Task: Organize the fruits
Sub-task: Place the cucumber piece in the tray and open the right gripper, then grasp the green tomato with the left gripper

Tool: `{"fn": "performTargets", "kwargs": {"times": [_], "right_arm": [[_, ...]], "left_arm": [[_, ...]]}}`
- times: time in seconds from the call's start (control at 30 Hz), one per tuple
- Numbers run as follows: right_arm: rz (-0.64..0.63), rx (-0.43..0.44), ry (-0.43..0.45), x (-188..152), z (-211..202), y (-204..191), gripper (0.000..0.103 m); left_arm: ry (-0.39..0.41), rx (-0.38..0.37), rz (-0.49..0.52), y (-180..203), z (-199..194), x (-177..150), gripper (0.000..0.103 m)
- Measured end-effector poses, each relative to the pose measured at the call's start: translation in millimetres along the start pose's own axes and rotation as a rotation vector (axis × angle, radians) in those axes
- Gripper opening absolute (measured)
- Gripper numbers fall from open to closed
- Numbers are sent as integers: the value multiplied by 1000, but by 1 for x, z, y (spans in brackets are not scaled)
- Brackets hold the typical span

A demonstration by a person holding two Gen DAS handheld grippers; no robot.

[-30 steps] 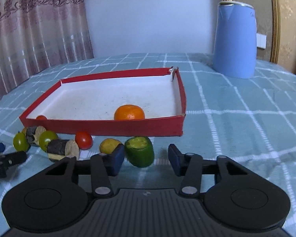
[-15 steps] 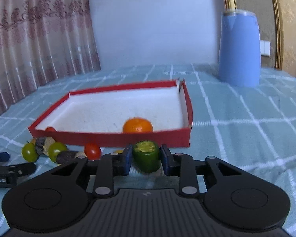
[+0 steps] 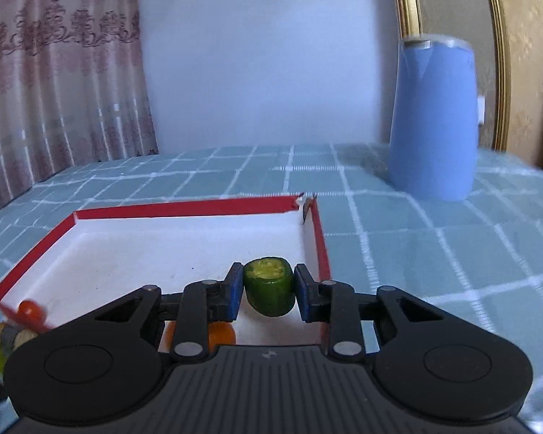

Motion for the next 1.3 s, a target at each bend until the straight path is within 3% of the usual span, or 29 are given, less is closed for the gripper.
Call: {"fn": "performTargets", "kwargs": {"times": [0.07,0.37,0.8,0.87,0.9,0.93,1.03,1.3], "right_arm": [[12,1,-52,-1,11,2,29],[-2,13,-43,-5,7,-1,30],[18,15,30,-22,-51,9,34],[-1,-14,50,-28,-67,10,51],[3,-24,65,-32,-75,12,64],[16,-30,82,-35,-84,17,68],[31,-51,77,-41,-95,30,68],[118,-90,-29,-48,-77,56,68]], "left_arm": [[-1,1,0,0,0,0,103],[-2,2,0,0,1,-1,103],[-2,3,1,1,0,-1,103],[-2,3,0,1,0,-1,103],[-1,3,-1,1,0,-1,103],[-1,3,-2,1,0,-1,103],[5,17,-10,2,-1,0,103],[37,39,7,10,-11,7,101]]}}
Point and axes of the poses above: each gripper's, at about its wrist camera, not at the fingertips, and z roughly the way its jaws point, y to its right, x to its top, the point moved 1 cm from there along z, roughly the way its jaws point, and after that the axes turned 4 degrees about -x, right-handed, at the moved point
